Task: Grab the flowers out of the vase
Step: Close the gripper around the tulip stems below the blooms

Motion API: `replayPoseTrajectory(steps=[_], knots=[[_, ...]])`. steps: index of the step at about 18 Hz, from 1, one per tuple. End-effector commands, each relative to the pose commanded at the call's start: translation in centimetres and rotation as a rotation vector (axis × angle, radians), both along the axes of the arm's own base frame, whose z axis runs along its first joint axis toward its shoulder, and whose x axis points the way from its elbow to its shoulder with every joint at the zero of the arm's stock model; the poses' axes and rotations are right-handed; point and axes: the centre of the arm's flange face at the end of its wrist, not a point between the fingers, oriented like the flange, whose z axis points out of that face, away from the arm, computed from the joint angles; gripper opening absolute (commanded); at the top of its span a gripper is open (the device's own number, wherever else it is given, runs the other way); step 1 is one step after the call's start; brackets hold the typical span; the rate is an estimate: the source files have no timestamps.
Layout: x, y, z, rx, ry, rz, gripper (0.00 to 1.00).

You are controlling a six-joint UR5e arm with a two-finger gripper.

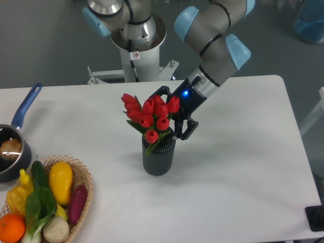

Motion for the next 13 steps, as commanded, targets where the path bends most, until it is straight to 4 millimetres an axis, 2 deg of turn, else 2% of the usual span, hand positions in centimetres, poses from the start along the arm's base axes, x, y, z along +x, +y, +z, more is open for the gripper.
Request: replayPoseTrajectory(steps=[5, 10, 12, 13], knots=[[0.22, 0.08, 0.31, -0.001, -0.003, 0.004, 0.82], [0.02, -0.15, 0.28, -0.001, -0.007, 0.009, 0.8], [0.03, -0.18, 0.25, -0.005, -0.007, 0.009, 0.71], [-0.01, -0.25, 0.32, -0.004, -0.006, 0.01, 0.7]])
